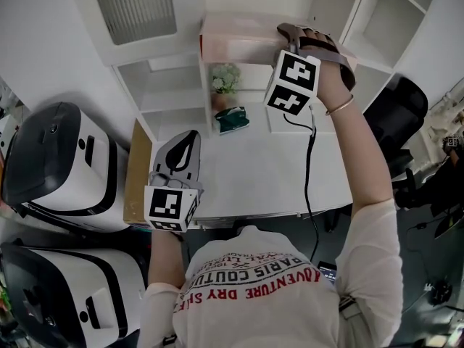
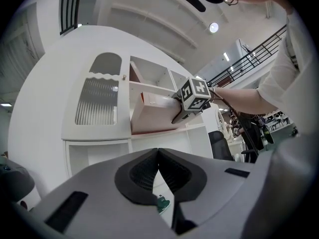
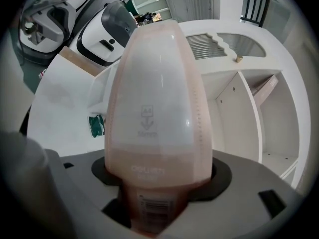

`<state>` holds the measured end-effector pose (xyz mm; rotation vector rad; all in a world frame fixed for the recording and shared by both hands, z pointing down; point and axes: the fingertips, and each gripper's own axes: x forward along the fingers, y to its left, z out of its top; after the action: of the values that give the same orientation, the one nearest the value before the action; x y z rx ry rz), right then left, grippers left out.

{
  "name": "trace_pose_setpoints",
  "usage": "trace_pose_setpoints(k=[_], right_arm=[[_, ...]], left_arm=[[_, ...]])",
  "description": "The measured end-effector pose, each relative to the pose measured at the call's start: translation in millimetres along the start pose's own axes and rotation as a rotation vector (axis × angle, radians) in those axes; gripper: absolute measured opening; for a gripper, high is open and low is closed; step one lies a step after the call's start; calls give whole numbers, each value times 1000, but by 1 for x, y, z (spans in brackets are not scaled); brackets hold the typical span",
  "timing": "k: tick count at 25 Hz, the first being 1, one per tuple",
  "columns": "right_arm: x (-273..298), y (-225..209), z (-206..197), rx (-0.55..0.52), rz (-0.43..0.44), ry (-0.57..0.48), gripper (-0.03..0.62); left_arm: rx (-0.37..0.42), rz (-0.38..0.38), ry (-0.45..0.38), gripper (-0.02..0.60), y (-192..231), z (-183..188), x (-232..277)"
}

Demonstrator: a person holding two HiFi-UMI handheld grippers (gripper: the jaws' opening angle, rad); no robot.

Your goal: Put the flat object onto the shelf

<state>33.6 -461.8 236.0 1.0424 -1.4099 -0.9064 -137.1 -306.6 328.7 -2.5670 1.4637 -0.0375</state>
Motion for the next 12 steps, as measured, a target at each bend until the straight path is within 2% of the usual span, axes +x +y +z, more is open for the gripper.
trace_pose_setpoints(k=[9,12], right_arm=[[49,20,9,98,202,-78,411],[67,18,11,105,205,-89,417]], left_arm=[[-6,16,-1,14,15,-4,38],[-5,15,2,14,16,-7,51]])
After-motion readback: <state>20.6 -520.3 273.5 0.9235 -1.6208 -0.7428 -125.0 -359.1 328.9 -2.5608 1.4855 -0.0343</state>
